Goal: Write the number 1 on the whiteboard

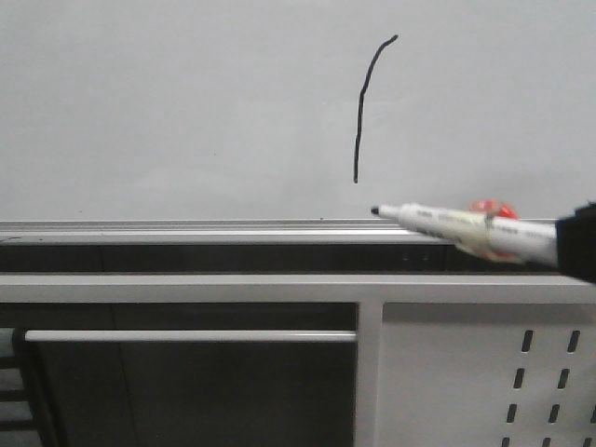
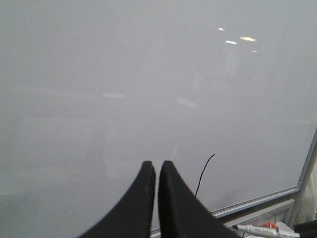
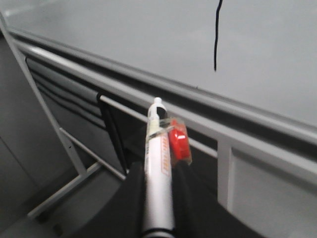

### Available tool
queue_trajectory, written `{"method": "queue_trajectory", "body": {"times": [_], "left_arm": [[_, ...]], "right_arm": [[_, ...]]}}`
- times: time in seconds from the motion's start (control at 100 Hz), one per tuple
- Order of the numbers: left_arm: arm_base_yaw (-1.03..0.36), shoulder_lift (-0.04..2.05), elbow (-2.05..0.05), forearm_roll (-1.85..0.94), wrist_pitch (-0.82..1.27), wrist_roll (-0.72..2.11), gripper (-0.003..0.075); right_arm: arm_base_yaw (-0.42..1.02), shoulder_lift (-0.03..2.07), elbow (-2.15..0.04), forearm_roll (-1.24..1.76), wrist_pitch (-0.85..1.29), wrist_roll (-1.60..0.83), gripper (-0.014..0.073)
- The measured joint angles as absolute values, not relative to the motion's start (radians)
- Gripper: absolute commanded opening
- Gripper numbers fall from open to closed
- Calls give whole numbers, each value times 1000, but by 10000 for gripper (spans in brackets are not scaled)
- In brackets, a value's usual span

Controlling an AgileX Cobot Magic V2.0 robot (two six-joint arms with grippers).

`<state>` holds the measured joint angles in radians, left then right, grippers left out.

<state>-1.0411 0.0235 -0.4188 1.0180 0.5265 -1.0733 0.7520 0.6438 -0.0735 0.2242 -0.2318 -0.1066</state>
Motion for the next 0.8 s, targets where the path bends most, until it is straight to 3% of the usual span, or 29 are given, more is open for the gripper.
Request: {"method": "queue_trajectory", "body": {"times": [0.33, 0.55, 0.8], "left_arm": [[-1041, 23, -392, 919, 472, -1023, -18], [-1041, 107, -337, 877, 304, -753, -18], [-1041, 367, -329, 877, 264, -506, 14]], "right_arm": [[752, 552, -263, 294, 227, -105, -50], [752, 680, -464, 295, 521, -105, -50], [752, 869, -686, 295, 732, -105, -50]]}}
